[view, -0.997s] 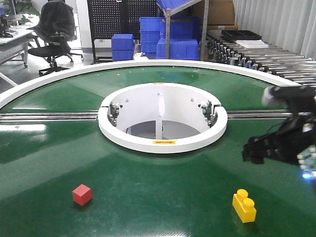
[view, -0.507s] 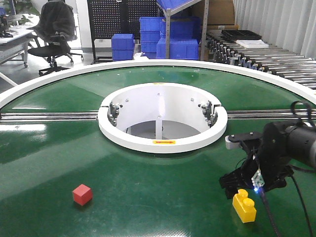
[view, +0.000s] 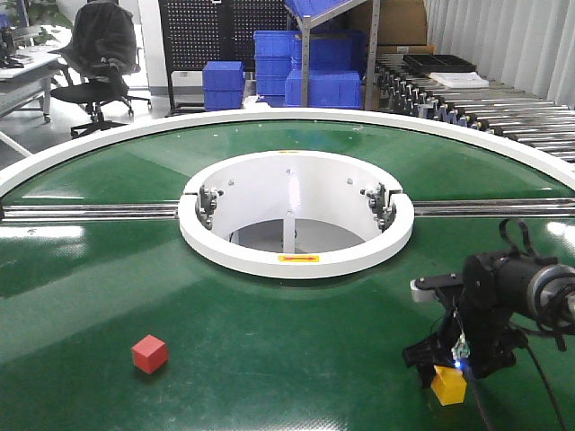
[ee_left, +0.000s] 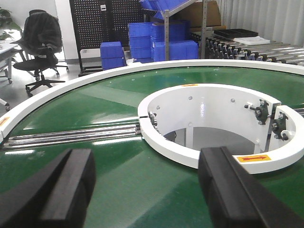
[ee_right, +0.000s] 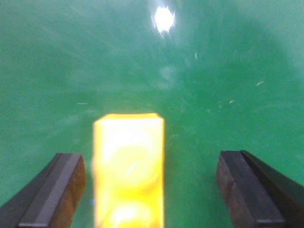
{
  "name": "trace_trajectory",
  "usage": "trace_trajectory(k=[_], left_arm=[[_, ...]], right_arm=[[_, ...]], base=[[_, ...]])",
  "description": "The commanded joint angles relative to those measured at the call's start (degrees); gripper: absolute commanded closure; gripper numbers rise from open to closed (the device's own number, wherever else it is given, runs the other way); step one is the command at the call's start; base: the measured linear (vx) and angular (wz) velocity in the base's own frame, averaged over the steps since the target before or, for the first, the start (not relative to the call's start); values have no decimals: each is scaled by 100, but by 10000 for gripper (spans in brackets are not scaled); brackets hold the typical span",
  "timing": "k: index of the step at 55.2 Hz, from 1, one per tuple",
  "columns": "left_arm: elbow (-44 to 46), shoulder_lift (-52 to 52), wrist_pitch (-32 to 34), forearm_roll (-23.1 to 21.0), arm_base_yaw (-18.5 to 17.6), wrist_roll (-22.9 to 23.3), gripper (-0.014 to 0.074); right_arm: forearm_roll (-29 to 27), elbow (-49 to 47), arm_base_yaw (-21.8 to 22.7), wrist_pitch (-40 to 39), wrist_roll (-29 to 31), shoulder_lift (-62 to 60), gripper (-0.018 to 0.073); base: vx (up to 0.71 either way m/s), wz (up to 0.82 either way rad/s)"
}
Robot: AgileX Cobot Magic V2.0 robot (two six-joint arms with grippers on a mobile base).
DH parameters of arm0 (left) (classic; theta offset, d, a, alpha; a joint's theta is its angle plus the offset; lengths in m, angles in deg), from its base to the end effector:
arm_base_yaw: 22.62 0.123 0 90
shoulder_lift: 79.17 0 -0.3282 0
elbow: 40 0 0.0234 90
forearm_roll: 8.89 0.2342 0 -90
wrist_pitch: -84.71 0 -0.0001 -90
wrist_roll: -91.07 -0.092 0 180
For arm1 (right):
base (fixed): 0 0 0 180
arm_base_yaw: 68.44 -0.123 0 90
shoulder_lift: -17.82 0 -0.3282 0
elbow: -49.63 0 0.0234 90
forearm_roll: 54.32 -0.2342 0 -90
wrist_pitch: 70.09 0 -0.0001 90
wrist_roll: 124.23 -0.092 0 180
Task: Pick red and yellow blocks into blue bin
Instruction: 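Lower the right gripper over the yellow brick and close on it, then lower the left gripper over the red cube and close on it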
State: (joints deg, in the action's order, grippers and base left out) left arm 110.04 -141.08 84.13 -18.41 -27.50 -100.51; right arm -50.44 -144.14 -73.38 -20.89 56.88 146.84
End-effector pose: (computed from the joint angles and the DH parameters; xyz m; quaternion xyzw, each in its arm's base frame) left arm 0.1716 -0.0148 0.4243 0.0443 0.7207 -0.0176 0.6917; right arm 0.4518 0.0343 0.2107 -0.0707 0.9879 -0.0238 0.1361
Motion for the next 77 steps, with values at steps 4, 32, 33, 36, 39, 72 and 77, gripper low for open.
trace_trajectory(k=[4, 32, 33, 36, 39, 72, 77], left_arm=[[197, 71, 430, -14, -9, -5, 21], [1108, -487, -1963, 252, -9, -375, 21], [1210, -612, -2128, 281, -9, -402, 21], [2275, -1668, -2929, 282, -9, -646, 21], [2694, -2098, -3197, 282, -9, -825, 21], [5623, -5824, -5142, -1073, -9, -2885, 22], [5623, -5926, -5108, -1063, -9, -2891, 22]], right_arm=[[1, -181, 34, -259, 45, -240, 134], [-24, -211, 34, -330, 50, -712, 572], [-29, -211, 34, -330, 50, -727, 572], [-214, -211, 34, -311, 50, -757, 573], [-306, -206, 34, -311, 50, -757, 571], [-474, -206, 34, -393, 209, -757, 569], [-474, -206, 34, -414, 209, -751, 569]], base=[[0, 0], [0, 0], [0, 0], [0, 0], [0, 0], [0, 0], [0, 0]])
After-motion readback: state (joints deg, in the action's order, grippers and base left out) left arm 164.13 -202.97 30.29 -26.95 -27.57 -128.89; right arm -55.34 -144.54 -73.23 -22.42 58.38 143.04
